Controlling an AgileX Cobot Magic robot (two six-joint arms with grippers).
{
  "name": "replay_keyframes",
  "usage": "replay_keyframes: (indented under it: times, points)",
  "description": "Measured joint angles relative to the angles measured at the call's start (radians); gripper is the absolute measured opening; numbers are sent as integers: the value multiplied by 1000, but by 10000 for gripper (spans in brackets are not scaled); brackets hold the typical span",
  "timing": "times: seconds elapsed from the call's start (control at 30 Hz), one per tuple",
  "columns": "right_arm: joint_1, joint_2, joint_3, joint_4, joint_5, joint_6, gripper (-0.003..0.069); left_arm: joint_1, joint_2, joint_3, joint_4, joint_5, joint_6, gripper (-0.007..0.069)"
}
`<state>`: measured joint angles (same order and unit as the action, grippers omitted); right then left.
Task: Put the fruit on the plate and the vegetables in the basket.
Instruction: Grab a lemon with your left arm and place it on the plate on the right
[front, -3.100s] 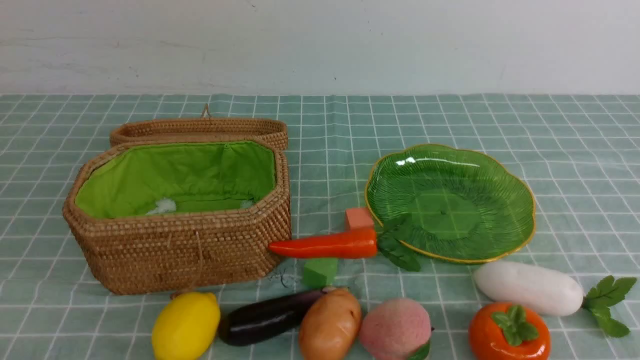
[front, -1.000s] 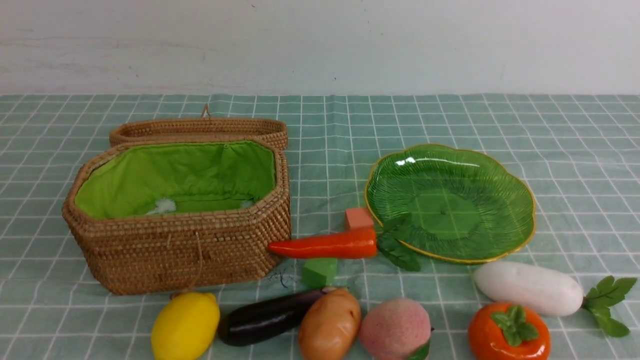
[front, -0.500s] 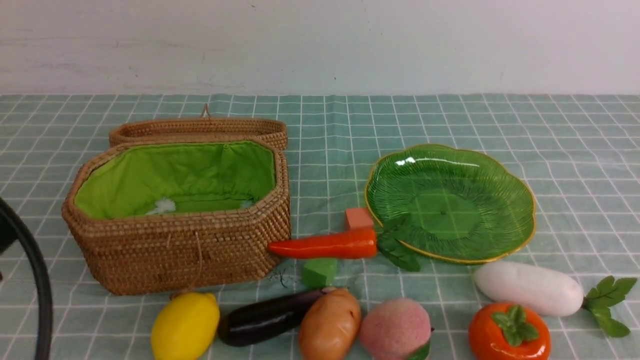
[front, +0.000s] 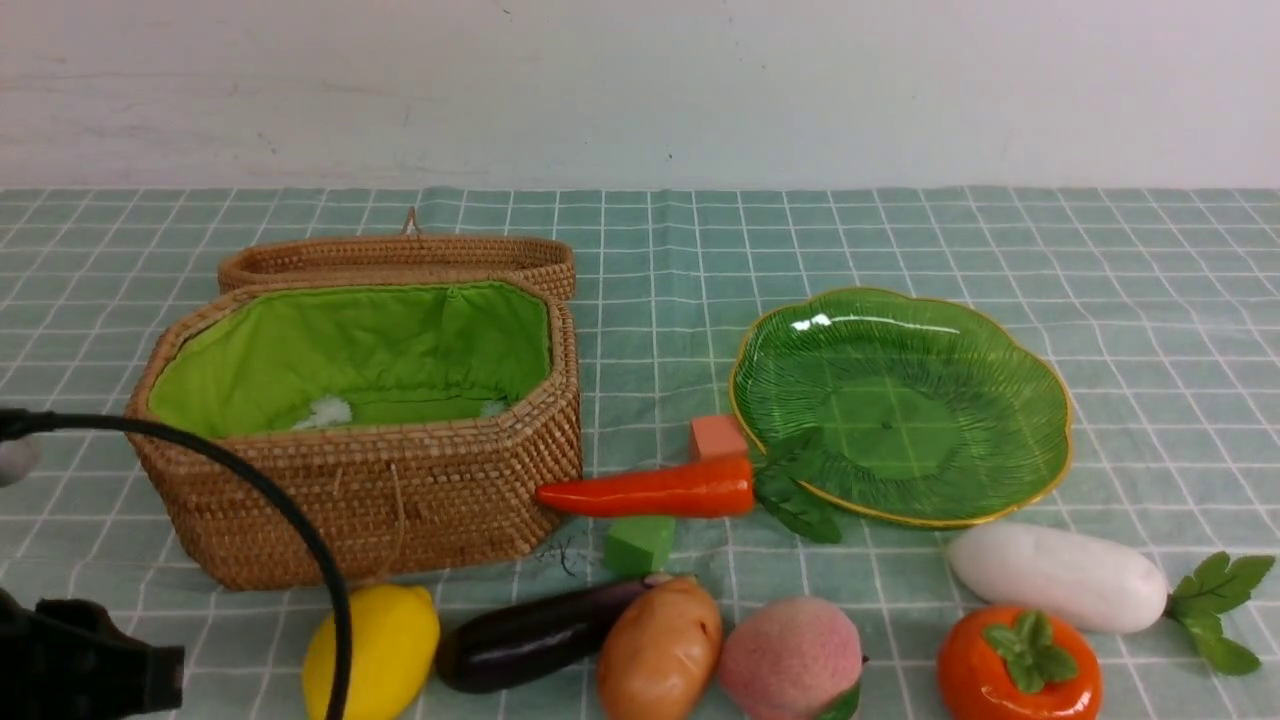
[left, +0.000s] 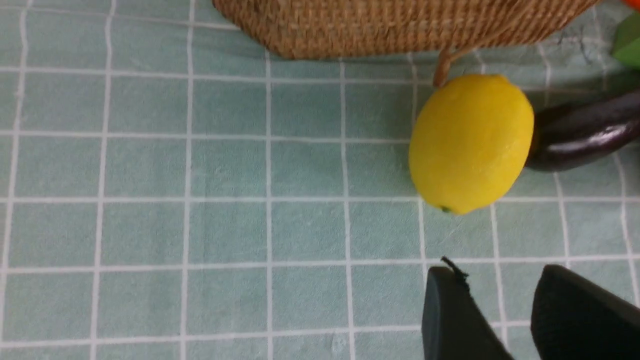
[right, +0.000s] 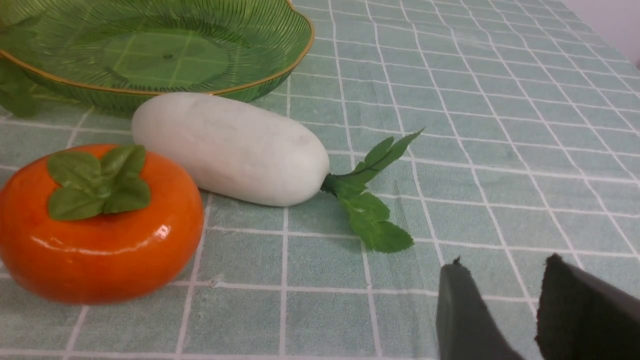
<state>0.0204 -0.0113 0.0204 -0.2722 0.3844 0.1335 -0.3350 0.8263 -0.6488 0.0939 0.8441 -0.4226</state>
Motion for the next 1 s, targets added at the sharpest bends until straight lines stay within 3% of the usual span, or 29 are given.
replay_keyframes:
  times: [0.23, 0.37, 0.43, 0.53, 0.73, 1.0]
  points:
    - [0, 0, 0, 0, 0, 0, 242, 0, 161, -90, 0, 130, 26, 307]
    - [0, 0, 0, 0, 0, 0, 242, 0, 270, -156, 0, 136, 66, 427]
    - [0, 0, 0, 0, 0, 0, 242, 0, 336, -195, -12, 125, 126, 552]
    - [0, 0, 0, 0, 0, 0, 242, 0, 415, -227, -56, 121, 229, 645]
    - [0, 0, 0, 0, 0, 0, 242, 0, 550, -286, -94, 89, 372, 668]
    - [0, 0, 0, 0, 0, 0, 242, 0, 660, -296, -74, -1, 405, 668]
